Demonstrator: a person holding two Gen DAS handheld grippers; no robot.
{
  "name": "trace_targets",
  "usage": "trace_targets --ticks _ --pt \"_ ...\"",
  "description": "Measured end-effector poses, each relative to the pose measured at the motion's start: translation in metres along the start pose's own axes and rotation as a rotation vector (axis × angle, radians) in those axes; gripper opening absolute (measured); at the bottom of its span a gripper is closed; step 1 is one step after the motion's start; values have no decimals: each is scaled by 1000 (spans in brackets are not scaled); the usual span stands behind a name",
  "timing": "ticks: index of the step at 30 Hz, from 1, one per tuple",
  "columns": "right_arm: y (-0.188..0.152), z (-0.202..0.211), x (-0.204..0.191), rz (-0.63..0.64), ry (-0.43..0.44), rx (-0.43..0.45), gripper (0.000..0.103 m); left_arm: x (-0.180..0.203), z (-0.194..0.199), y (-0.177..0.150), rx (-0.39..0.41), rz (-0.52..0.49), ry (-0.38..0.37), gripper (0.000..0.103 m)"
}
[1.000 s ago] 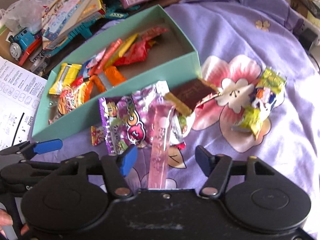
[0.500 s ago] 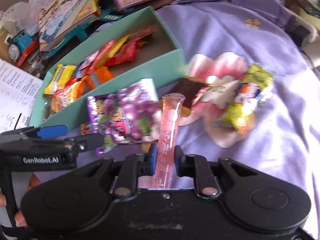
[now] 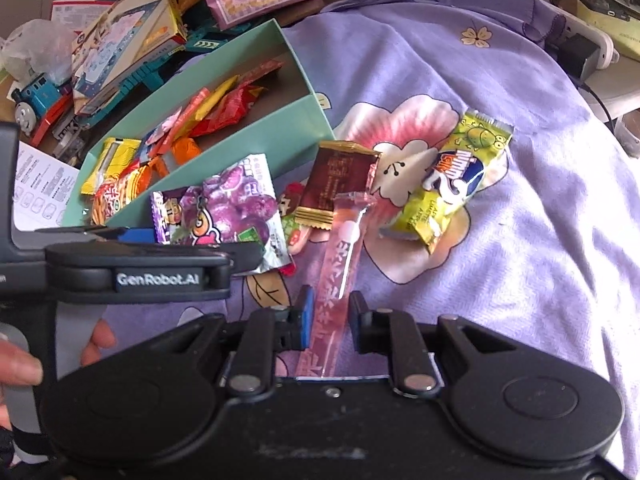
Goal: Organize snacks
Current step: 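Grasp the pink stick candy with the right tool while the left tool grasps the purple grape packet, then carry both held snacks into the green box and open both tools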
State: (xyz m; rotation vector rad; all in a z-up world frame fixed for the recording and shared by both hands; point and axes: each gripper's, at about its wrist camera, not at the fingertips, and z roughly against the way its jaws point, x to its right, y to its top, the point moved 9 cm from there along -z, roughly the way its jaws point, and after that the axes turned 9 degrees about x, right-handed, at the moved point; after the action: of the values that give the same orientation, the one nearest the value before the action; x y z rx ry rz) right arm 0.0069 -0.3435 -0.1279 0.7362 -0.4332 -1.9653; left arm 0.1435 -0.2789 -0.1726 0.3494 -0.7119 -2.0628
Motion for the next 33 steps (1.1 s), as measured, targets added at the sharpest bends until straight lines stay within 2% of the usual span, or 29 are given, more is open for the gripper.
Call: trace_targets --ticks 1,2,8,10,14,26,33 --pt "0 1 1 -5 4 2 19 0 1 -1 3 -1 4 81" --pt "0 1 1 -9 6 4 19 0 3 0 12 -6 12 72" --pt "0 -1 -2 -7 1 14 19 -4 20 3 52 -10 24 40" --pt "0 -1 -4 -3 -7 18 19 -4 24 2 55 -14 20 35" --pt "-1 1 -9 8 -8 22 17 -8 37 0 71 -11 41 33" --pt "13 20 -29 63 6 57 17 -44 86 -3 116 70 46 32" --pt "48 29 -44 111 15 105 17 -68 111 25 190 128 64 33"
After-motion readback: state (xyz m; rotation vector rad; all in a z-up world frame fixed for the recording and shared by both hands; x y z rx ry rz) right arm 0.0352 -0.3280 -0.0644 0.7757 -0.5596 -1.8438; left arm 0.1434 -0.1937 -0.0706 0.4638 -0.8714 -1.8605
